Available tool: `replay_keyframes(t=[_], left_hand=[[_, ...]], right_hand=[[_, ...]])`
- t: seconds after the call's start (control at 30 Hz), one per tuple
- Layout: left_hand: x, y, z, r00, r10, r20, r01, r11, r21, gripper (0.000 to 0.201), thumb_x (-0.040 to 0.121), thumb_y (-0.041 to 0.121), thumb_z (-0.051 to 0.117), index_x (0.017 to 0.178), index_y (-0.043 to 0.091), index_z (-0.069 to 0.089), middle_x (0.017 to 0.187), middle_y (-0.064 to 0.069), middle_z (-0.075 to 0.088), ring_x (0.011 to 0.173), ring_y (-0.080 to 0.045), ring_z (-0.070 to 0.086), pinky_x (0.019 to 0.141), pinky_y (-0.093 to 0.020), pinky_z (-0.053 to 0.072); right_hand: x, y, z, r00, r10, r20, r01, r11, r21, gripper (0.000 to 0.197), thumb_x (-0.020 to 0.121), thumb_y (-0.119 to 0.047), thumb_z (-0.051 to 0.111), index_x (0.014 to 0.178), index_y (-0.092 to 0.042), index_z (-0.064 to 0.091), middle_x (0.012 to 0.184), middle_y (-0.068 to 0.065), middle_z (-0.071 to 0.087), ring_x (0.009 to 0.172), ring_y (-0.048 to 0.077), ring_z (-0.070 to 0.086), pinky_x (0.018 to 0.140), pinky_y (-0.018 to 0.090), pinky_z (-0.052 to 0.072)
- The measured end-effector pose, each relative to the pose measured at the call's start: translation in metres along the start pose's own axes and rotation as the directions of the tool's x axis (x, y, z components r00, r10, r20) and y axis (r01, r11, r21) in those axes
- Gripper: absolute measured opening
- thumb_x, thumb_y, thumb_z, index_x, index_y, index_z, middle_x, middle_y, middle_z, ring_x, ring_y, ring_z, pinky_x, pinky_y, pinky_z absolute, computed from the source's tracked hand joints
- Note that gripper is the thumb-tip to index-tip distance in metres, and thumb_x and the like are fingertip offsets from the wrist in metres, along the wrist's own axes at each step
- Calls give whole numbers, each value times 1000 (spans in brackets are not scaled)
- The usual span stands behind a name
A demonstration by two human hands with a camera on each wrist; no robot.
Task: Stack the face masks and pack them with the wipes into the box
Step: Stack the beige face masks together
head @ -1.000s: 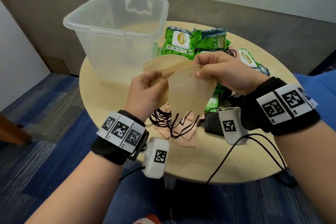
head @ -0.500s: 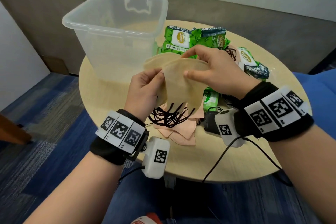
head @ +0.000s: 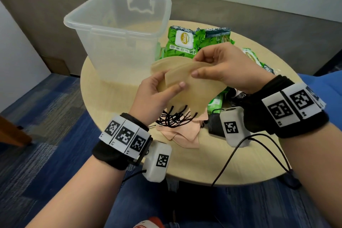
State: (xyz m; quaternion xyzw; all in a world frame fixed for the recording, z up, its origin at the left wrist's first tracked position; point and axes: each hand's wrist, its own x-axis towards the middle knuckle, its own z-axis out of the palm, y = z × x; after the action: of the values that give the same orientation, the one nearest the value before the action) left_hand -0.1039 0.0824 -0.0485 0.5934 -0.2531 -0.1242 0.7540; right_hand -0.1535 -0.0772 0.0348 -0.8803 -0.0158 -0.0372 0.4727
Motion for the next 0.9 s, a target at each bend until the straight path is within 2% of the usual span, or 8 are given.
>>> replay_keyframes(t=[0.17, 0.3, 0.37, 0.43, 0.57, 0.67, 0.73, 0.9], left_hand=[[-2, -3, 2, 994, 86, 59, -89, 995, 39, 25, 88, 9, 59, 109, 21, 56, 101, 4, 66, 90, -4, 64, 73, -18, 51], [-2, -9, -2, 983, 172, 66, -178, 979, 101, 59, 86, 25, 57, 136, 39, 29, 139, -9, 43, 121, -22, 51, 98, -41, 46], [-3, -9, -3, 973, 212, 93, -220, 972, 88, 74, 86, 29, 57, 140, 54, 13, 146, -17, 35, 118, -27, 55, 95, -48, 49], [-3, -9, -3, 965, 237, 110, -247, 965, 87, 77, 89, 24, 54, 137, 61, 6, 140, -32, 37, 95, -12, 64, 78, -33, 56], [-4, -9, -3, 959, 242, 145, -261, 957, 125, 63, 90, 12, 53, 135, 52, 34, 136, -10, 51, 102, -12, 61, 85, -31, 52], [-3, -11, -2, 966, 216, 144, -242, 951, 195, 43, 90, 2, 53, 119, 33, 58, 110, 7, 65, 81, 5, 60, 75, -15, 46], [-1, -14, -1, 973, 209, 100, -227, 947, 227, 33, 88, 6, 52, 107, 29, 66, 104, 8, 69, 91, -1, 62, 83, -22, 47], [1, -16, 0, 988, 153, -6, -151, 978, 142, 26, 84, 10, 52, 84, 27, 73, 91, 9, 73, 94, -8, 66, 88, -32, 51]], right_hand=[[7, 3, 10, 998, -4, 55, -2, 994, 105, 25, 81, 7, 62, 91, -15, 56, 86, 21, 59, 76, 27, 55, 62, 31, 47], [9, 9, 11, 1000, 8, 16, -10, 991, 134, 29, 82, 5, 63, 94, -19, 52, 83, 24, 57, 71, 29, 52, 61, 33, 44], [10, 10, 12, 1000, 0, -4, 0, 994, 109, 29, 81, 3, 65, 94, -20, 52, 78, 18, 58, 69, 26, 53, 62, 33, 44], [11, 11, 13, 999, -21, -28, 23, 997, 76, 28, 79, -3, 67, 92, -22, 52, 73, 10, 58, 65, 22, 52, 60, 30, 42], [11, 12, 14, 995, -67, -69, 70, 997, 38, 28, 80, 0, 66, 89, -23, 52, 69, -6, 62, 63, 11, 57, 60, 26, 47], [11, 14, 15, 989, -101, -108, 97, 994, -49, 26, 76, -10, 70, 86, -28, 53, 79, -1, 64, 73, 19, 61, 69, 36, 49], [10, 17, 15, 981, -107, -164, 82, 985, -152, 26, 73, -21, 73, 89, -30, 55, 82, -1, 62, 69, 15, 56, 67, 36, 43], [2, 31, 21, 961, -27, -274, -70, 939, -337, 61, 78, -39, 70, 129, -19, 43, 123, 3, 46, 108, 14, 45, 92, 31, 37]])
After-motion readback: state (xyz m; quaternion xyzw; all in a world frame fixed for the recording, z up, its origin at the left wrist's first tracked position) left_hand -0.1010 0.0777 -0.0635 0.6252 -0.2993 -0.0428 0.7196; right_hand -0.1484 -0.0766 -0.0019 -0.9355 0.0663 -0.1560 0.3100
